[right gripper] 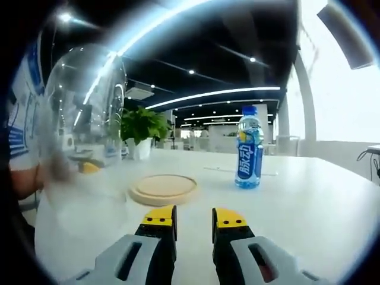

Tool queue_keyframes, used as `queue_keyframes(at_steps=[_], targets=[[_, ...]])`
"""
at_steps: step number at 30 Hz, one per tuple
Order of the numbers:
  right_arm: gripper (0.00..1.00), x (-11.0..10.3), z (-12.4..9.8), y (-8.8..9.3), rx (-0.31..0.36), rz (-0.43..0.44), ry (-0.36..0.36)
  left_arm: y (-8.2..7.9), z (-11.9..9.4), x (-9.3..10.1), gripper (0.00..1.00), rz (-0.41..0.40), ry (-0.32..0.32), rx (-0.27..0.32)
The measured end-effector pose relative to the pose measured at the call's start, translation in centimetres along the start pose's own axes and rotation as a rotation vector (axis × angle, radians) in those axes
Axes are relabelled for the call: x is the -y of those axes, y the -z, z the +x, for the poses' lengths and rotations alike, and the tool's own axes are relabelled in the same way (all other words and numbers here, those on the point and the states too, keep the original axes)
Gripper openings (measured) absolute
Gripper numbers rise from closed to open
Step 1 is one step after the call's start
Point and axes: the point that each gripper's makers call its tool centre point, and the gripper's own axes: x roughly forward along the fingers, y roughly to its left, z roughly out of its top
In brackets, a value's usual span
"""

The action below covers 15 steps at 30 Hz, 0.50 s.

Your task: Open the cover put in the Mizone put the cover back on

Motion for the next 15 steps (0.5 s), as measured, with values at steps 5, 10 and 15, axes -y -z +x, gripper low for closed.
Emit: queue_keyframes(at_steps=[5, 10, 15], targets=[[0.16, -0.11, -0.01, -0.10, 0.001, -0.001, 0.004, -0.01, -0.01, 0.24, 0.22, -0.010, 0.008, 0.000], [0.16, -0.20, -0.01, -0.18, 0.000, 0.001, 0.004, 0.15, 0.07, 0.63, 0.22, 0.007, 0.020, -0.010], [0.16, -0.13, -0.06, -0.22, -0.001, 0.007, 0.010, 0.14, 0.06, 0.97, 0.22, 0.021, 0.031, -0.011]])
